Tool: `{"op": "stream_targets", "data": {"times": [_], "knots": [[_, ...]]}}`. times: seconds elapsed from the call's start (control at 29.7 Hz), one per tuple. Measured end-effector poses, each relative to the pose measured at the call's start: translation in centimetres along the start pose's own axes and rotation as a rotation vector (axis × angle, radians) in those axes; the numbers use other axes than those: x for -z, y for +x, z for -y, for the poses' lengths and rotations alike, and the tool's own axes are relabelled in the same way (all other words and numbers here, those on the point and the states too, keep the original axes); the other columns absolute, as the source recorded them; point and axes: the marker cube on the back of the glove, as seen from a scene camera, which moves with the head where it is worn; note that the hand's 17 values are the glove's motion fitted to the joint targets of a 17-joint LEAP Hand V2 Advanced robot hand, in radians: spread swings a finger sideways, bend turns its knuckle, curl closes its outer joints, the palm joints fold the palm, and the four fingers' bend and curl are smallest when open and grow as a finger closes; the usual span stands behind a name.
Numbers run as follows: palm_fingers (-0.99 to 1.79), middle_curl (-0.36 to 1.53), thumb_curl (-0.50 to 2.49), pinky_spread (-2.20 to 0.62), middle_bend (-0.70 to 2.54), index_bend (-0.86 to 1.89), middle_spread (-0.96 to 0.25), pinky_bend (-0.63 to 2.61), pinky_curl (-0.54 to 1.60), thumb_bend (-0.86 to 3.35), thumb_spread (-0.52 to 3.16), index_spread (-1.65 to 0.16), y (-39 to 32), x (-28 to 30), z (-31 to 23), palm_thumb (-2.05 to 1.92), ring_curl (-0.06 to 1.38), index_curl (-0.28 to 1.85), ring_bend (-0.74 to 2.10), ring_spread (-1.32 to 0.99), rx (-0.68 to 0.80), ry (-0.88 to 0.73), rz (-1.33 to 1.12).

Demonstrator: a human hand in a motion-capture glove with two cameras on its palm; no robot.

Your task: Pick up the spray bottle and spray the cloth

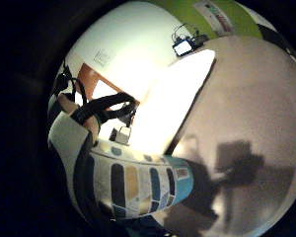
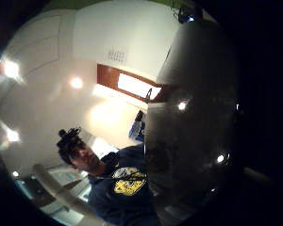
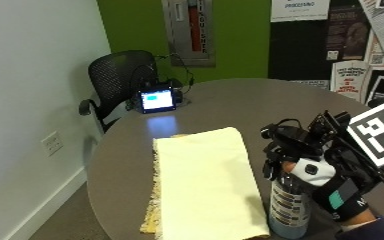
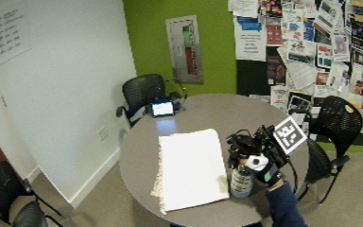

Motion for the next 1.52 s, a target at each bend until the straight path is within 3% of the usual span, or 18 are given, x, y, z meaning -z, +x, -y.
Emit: {"op": "stream_targets", "data": {"times": [0.07,0.13,0.34,0.67,0.94,1.25,1.52], "knots": [[1.24,0.49,0.61,-0.27,0.67,0.0,-0.13,0.47,0.39,-0.01,0.77,-0.33,-3.3,-1.3,0.1,1.05,0.43,0.18,0.65,-0.22,-0.06,0.061,0.222],[1.24,0.49,0.62,-0.28,0.69,0.01,-0.13,0.49,0.4,-0.01,0.75,-0.33,-4.7,-1.9,0.4,1.06,0.44,0.17,0.66,-0.21,-0.094,0.116,0.28],[1.23,0.49,0.65,-0.3,0.71,0.05,-0.13,0.5,0.4,-0.02,0.7,-0.32,-5.1,-3.1,0.5,1.07,0.45,0.16,0.68,-0.21,-0.141,0.189,0.251],[1.23,0.49,0.68,-0.31,0.72,0.07,-0.12,0.51,0.4,-0.02,0.66,-0.31,-5.5,-3.7,0.0,1.07,0.45,0.17,0.69,-0.21,-0.204,0.18,0.255],[1.25,0.48,0.7,-0.31,0.71,0.1,-0.12,0.5,0.39,-0.02,0.63,-0.3,-4.2,-0.8,2.2,1.06,0.45,0.19,0.68,-0.2,-0.369,0.122,0.154],[1.25,0.48,0.71,-0.31,0.7,0.1,-0.13,0.49,0.39,-0.03,0.6,-0.29,-1.6,-4.7,10.7,1.06,0.45,0.21,0.67,-0.2,-0.756,-0.211,-0.079],[1.26,0.48,0.73,-0.3,0.7,0.1,-0.12,0.49,0.39,-0.02,0.58,-0.29,-1.3,-5.6,14.5,1.06,0.45,0.23,0.66,-0.2,-0.818,-0.337,-0.257]]}}
